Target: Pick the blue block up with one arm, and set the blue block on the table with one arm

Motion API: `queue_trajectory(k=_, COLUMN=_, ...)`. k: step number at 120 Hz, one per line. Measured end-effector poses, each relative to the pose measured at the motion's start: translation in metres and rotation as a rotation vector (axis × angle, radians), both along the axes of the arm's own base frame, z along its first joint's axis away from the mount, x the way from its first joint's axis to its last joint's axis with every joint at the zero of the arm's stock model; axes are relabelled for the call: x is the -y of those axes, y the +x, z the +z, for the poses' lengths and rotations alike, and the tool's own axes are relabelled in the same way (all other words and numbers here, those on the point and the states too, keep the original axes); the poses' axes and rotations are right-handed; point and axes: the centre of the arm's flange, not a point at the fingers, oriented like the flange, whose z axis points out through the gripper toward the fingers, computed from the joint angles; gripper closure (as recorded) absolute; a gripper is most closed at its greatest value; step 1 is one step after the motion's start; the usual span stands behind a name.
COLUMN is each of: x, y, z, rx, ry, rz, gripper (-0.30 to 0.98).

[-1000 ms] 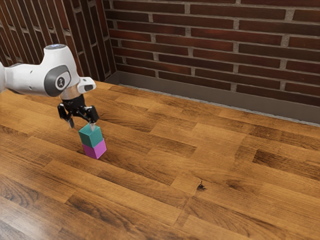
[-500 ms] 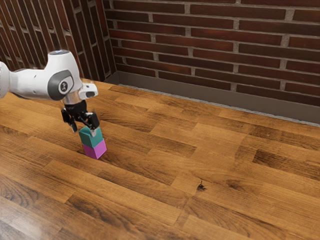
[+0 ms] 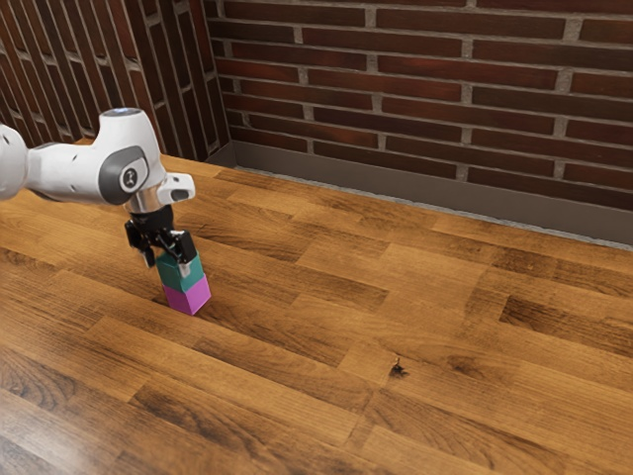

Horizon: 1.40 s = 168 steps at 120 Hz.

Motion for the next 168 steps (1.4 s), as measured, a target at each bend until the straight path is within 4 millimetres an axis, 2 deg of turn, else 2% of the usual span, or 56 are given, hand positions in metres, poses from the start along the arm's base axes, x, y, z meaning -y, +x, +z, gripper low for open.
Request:
queue_trajectory(k=28, x=0.001, y=0.008, z=-0.005, rx=0.005, ry=-0.006, rz=-0.021, gripper=0.08)
queue_trajectory(k=59, x=0.007, y=0.012, z=-0.005, rx=0.007, ry=-0.007, rz=-0.043, gripper=0.28)
queue_trajectory(k=72, x=0.013, y=0.014, z=-0.001, rx=0.013, ry=-0.001, rz=-0.056, gripper=0.32)
queue_trajectory(k=82, x=0.035, y=0.022, z=0.014, rx=0.039, ry=0.009, rz=-0.09, gripper=0.35)
queue_trajectory(k=98, x=0.095, y=0.042, z=0.028, rx=0.073, ry=0.012, rz=-0.179, gripper=0.35)
queue_trajectory(k=107, x=0.122, y=0.052, z=0.008, rx=0.056, ry=-0.006, rz=-0.215, gripper=0.35)
queue_trajectory(k=113, x=0.131, y=0.056, z=-0.01, rx=0.034, ry=-0.02, rz=-0.226, gripper=0.35)
queue_trajectory(k=125, x=0.136, y=0.057, z=-0.033, rx=0.006, ry=-0.033, rz=-0.228, gripper=0.35)
queue_trajectory(k=138, x=0.138, y=0.056, z=-0.043, rx=-0.008, ry=-0.039, rz=-0.224, gripper=0.31)
queue_trajectory(k=146, x=0.136, y=0.057, z=-0.039, rx=-0.004, ry=-0.04, rz=-0.22, gripper=0.24)
queue_trajectory(k=162, x=0.138, y=0.057, z=-0.014, rx=0.026, ry=-0.031, rz=-0.227, gripper=0.13)
queue_trajectory(k=168, x=0.136, y=0.055, z=0.01, rx=0.045, ry=-0.015, rz=-0.228, gripper=0.1)
